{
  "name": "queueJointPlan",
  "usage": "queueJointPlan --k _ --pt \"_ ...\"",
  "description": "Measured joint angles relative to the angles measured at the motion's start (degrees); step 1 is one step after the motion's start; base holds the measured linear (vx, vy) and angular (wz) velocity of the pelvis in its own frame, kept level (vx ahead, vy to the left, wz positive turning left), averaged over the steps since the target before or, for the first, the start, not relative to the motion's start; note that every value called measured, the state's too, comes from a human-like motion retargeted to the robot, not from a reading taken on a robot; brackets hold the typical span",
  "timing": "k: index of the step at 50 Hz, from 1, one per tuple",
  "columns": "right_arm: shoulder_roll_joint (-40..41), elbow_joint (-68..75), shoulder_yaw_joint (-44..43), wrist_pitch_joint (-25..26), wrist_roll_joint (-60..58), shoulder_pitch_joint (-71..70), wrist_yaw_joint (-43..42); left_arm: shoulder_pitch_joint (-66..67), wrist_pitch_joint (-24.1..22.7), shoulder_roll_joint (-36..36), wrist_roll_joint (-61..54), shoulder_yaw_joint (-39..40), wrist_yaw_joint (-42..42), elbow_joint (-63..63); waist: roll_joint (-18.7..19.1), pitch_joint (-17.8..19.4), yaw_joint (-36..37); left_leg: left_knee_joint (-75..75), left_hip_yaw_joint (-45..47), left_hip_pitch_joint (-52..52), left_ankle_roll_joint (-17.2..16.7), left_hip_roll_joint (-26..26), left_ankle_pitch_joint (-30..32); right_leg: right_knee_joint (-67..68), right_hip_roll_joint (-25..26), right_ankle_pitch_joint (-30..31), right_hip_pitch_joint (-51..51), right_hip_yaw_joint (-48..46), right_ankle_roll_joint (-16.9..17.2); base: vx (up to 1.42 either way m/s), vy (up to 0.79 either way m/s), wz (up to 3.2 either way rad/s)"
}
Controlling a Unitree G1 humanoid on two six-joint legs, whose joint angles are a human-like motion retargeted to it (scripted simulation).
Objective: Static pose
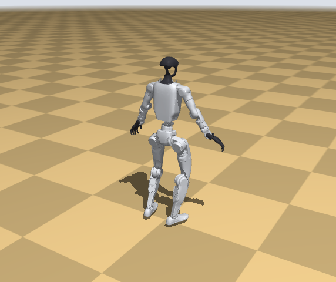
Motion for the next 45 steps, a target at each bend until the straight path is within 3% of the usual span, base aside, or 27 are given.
queueJointPlan --k 6,12,20,25,33,45 --pt "0.16 -2.44 2.45 -0.97 -2.17 -2.40 -3.36 -1.50 -1.50 0.12 0.39 -1.58 2.11 -2.07 1.08 -0.58 0.74 8.99 -0.14 -5.05 0.84 2.06 -4.40 7.53 -0.46 -2.92 -4.67 1.01 0.10 -0.02 0.06 -0.11" --pt "3.04 -8.38 8.30 -0.41 -7.05 -2.63 -6.93 -1.47 -2.00 -4.39 3.98 -8.27 4.31 -7.12 0.78 -0.68 1.07 11.98 0.75 -7.42 2.47 1.35 -6.23 13.19 -2.53 -4.29 -8.70 2.48 0.42 -0.05 0.09 -0.05" --pt "7.90 -16.97 19.34 -0.89 -14.43 -0.56 -6.40 0.88 -1.78 -14.02 13.06 -22.31 4.82 -11.32 -1.05 -0.45 -1.18 8.89 1.97 -11.00 4.75 -3.84 -3.54 23.47 -8.49 -3.73 -18.19 5.64 -0.52 -0.12 0.07 0.26" --pt "8.53 -19.92 25.83 -1.60 -18.10 0.06 -6.79 2.60 -1.31 -17.02 16.87 -28.84 7.15 -10.16 -1.67 -2.16 -4.48 3.22 2.24 -16.22 5.27 -6.81 1.12 27.10 -10.75 1.75 -27.78 7.34 -1.08 -0.18 0.04 0.37" --pt "8.21 -19.87 30.21 -1.47 -19.16 -1.30 -9.91 3.39 0.43 -17.24 19.65 -32.26 13.59 -7.25 -1.04 -1.83 -8.63 4.49 2.68 -28.49 5.06 -5.54 4.52 25.94 -5.10 12.42 -42.29 12.87 2.04 -0.25 0.03 0.11" --pt "7.82 -22.09 33.94 0.02 -21.00 -5.53 -17.78 1.25 3.74 -16.37 25.56 -35.42 24.59 -4.88 0.75 -1.11 -11.16 19.45 2.33 -46.91 5.95 1.65 3.93 27.66 4.68 23.35 -58.14 18.37 7.35 -0.26 -0.02 -0.23"
